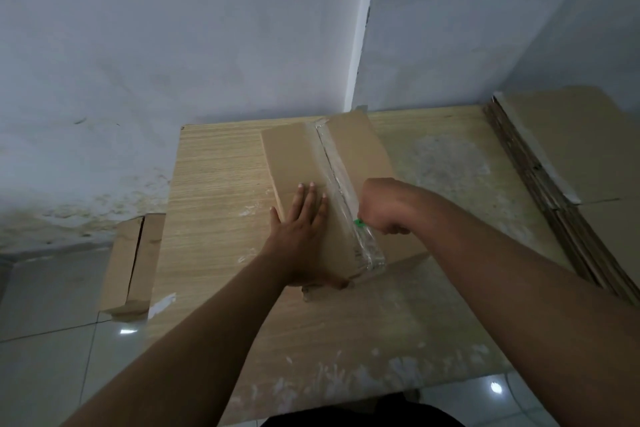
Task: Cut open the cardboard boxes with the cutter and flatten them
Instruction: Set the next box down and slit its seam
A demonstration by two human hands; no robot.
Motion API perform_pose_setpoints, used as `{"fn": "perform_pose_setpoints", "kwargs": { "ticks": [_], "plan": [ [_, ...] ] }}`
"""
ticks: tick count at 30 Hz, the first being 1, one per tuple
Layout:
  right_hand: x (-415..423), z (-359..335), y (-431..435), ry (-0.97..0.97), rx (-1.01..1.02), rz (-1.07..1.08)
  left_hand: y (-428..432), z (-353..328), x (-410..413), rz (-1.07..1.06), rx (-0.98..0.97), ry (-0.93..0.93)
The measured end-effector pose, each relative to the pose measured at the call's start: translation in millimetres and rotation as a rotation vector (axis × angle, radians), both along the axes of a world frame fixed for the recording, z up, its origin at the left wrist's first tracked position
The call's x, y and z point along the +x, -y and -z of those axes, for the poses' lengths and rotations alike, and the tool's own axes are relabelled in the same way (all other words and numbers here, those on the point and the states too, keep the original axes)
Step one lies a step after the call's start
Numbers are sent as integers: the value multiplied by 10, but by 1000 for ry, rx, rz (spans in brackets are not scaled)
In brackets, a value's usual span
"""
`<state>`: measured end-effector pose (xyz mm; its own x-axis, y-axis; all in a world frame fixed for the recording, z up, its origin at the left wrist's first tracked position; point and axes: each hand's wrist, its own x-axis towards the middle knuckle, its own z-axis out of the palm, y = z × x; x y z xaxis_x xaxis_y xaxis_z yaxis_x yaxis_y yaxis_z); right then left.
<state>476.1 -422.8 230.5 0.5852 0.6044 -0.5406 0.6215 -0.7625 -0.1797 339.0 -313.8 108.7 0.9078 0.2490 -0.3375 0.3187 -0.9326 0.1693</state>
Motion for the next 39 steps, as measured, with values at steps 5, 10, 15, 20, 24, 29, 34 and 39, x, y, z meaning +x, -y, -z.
{"fn": "perform_pose_setpoints", "kwargs": {
  "ticks": [5,10,15,20,24,29,34,39],
  "plan": [
    [-111,85,97,17,4,10,-175,-41,155,-39,1,8],
    [-155,119,197,72,77,35,-214,-34,210,-33,-6,18],
    [-395,218,518,152,184,37,-243,3,257,-45,-10,37],
    [-613,278,877,167,210,50,-248,45,237,-53,3,75],
    [-593,374,948,162,241,80,-247,62,234,-57,21,91],
    [-416,438,856,177,354,148,-231,31,251,45,113,123],
    [-430,491,744,169,423,160,-254,-15,279,135,149,141],
    [-471,622,804,167,387,158,-363,-204,514,227,206,55]
  ]
}}
